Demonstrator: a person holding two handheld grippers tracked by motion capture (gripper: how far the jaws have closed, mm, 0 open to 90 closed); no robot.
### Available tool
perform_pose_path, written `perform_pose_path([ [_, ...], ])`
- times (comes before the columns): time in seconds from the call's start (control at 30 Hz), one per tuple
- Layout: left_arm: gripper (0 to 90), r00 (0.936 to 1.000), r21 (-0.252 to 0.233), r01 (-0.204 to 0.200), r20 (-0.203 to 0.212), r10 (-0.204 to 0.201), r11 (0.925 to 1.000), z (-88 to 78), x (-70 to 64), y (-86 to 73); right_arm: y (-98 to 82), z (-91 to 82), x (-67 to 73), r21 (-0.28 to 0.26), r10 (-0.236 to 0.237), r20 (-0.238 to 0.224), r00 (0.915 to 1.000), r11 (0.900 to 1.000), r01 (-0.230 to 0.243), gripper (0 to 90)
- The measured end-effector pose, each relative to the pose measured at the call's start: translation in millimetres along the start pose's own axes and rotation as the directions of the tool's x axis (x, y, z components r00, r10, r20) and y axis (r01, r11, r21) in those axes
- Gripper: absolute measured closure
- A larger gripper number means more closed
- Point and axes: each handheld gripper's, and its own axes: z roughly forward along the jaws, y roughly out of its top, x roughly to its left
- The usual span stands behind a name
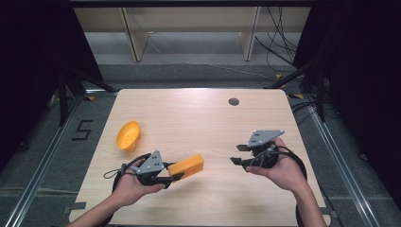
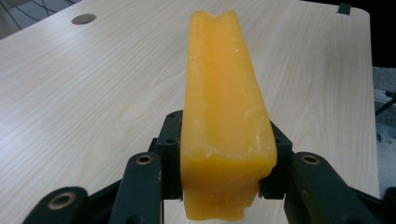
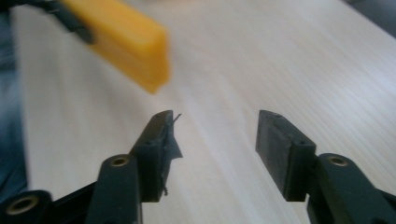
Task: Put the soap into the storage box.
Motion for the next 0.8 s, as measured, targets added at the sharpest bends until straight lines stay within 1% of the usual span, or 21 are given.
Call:
perform_pose_path([
  [0.03, 60.2, 0.9999, 0.003, 0.004, -0.016, -0.004, 1.0, -4.9, 1.7, -0.7, -6.0, 0.3, -2.8, -0.02, 0.046, 0.045, 0.9979, 0.999, -0.045, 50.1],
  [0.07, 60.2, 0.9998, -0.004, 0.012, -0.018, -0.012, 0.9999, -6.9, 2.3, -1.3, -12.1, 0.4, -2.7, -0.026, 0.09, 0.084, 0.9924, 0.996, -0.088, 50.4],
  [0.1, 60.2, 0.9998, -0.004, 0.012, -0.018, -0.012, 0.9999, -6.9, 2.3, -1.3, -12.1, 0.4, -2.7, -0.026, 0.09, 0.084, 0.9924, 0.996, -0.088, 50.4],
  [0.13, 60.2, 0.9986, -0.006, 0.034, -0.04, -0.034, 0.9994, -12.0, 3.6, -2.9, -24.2, 1.6, -6.0, -0.038, 0.132, 0.171, 0.9765, 0.991, -0.127, 51.1],
  [0.17, 60.2, 0.9985, -0.007, 0.032, -0.044, -0.033, 0.9994, -14.6, 5.2, -3.4, -27.6, 1.6, -7.0, -0.05, 0.14, 0.191, 0.9715, 0.99, -0.133, 51.1],
  [0.2, 60.2, 0.9985, -0.007, 0.032, -0.044, -0.033, 0.9994, -14.6, 5.2, -3.4, -27.6, 1.6, -7.0, -0.05, 0.14, 0.191, 0.9715, 0.99, -0.133, 51.1],
  [0.23, 60.2, 0.9978, -0.013, 0.043, -0.05, -0.043, 0.999, -16.9, 6.4, -4.6, -31.8, 2.0, -7.8, -0.064, 0.157, 0.213, 0.9644, 0.987, -0.146, 51.1],
  [0.27, 60.2, 0.9964, -0.023, 0.057, -0.061, -0.059, 0.9981, -22.0, 8.9, -6.7, -38.4, 0.9, -9.1, -0.081, 0.191, 0.257, 0.9474, 0.981, -0.175, 50.6],
  [0.3, 60.2, 0.9964, -0.023, 0.057, -0.061, -0.059, 0.9981, -22.0, 8.9, -6.7, -38.4, 0.9, -9.1, -0.081, 0.191, 0.257, 0.9474, 0.981, -0.175, 50.6],
  [0.33, 60.2, 0.9964, -0.024, 0.046, -0.071, -0.047, 0.9987, -25.6, 11.7, -7.6, -39.8, -0.1, -9.6, -0.079, 0.192, 0.263, 0.9455, 0.981, -0.177, 50.6],
  [0.37, 60.2, 0.9953, -0.026, 0.048, -0.083, -0.05, 0.9985, -28.4, 13.1, -8.6, -43.9, -1.6, -9.0, -0.096, 0.216, 0.292, 0.9317, 0.976, -0.197, 50.6],
  [0.43, 60.2, 0.9926, -0.029, 0.065, -0.101, -0.067, 0.9975, -32.6, 15.1, -10.8, -46.4, -2.6, -9.9, -0.102, 0.216, 0.296, 0.9303, 0.976, -0.194, 51.1],
  [0.47, 60.2, 0.9886, -0.032, 0.088, -0.12, -0.091, 0.9956, -36.9, 17.5, -13.1, -47.9, -2.6, -10.2, -0.109, 0.211, 0.307, 0.9282, 0.976, -0.186, 51.1],
  [0.5, 60.2, 0.9886, -0.032, 0.088, -0.12, -0.091, 0.9956, -36.9, 17.5, -13.1, -47.9, -2.6, -10.2, -0.109, 0.211, 0.307, 0.9282, 0.976, -0.186, 51.1],
  [0.53, 60.2, 0.9859, -0.03, 0.096, -0.135, -0.099, 0.995, -39.4, 19.1, -13.9, -48.5, -3.1, -9.9, -0.099, 0.221, 0.296, 0.929, 0.975, -0.201, 51.1],
  [0.57, 60.2, 0.9829, -0.037, 0.104, -0.149, -0.109, 0.9939, -42.4, 22.2, -14.5, -51.1, -2.2, -9.9, -0.103, 0.214, 0.308, 0.9269, 0.976, -0.191, 51.1],
  [0.6, 60.2, 0.9829, -0.037, 0.104, -0.149, -0.109, 0.9939, -42.4, 22.2, -14.5, -52.0, -2.4, -7.8, -0.095, 0.231, 0.31, 0.9223, 0.973, -0.212, 51.1],
  [0.67, 60.2, 0.9767, -0.052, 0.108, -0.18, -0.116, 0.9927, -46.0, 25.0, -13.4, -53.2, -2.3, -8.4, -0.1, 0.223, 0.32, 0.9209, 0.974, -0.202, 51.4],
  [0.73, 60.2, 0.9728, -0.066, 0.114, -0.195, -0.125, 0.9913, -49.1, 27.8, -12.2, -55.4, -2.7, -7.5, -0.131, 0.241, 0.344, 0.9074, 0.969, -0.208, 51.9],
  [0.77, 60.2, 0.9712, -0.069, 0.116, -0.201, -0.128, 0.9908, -50.9, 29.4, -11.8, -56.6, -4.5, -6.6, -0.155, 0.259, 0.372, 0.8917, 0.964, -0.215, 51.9],
  [0.8, 60.2, 0.9709, -0.076, 0.119, -0.2, -0.132, 0.9899, -51.8, 30.7, -11.7, -56.6, -4.5, -6.6, -0.155, 0.259, 0.372, 0.8917, 0.964, -0.215, 51.9],
])
